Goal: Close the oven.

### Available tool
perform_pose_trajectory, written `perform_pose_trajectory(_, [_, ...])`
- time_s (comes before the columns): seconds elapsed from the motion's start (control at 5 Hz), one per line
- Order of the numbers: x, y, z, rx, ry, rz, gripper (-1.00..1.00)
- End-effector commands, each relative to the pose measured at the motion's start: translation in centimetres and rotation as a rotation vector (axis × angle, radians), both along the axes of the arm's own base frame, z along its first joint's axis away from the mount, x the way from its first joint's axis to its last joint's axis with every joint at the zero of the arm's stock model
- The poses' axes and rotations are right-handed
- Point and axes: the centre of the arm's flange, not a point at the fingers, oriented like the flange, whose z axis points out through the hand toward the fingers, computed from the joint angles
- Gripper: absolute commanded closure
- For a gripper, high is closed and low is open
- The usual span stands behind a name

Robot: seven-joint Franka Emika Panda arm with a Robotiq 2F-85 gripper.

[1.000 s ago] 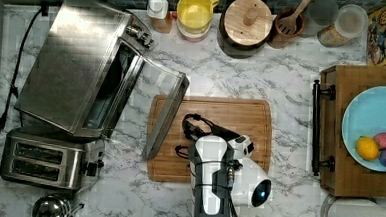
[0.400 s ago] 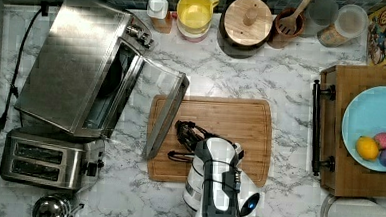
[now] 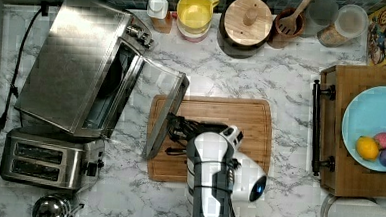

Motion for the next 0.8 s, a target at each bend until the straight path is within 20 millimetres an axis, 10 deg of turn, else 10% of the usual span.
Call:
perform_pose_trajectory(0.2, [5.0,4.5,-0.5,-0.131,0.094,-0.213,1.00])
perform_pose_trajectory(0.8, [6.7,3.7,-1.8,0.042,0.236,-0.081,1.00])
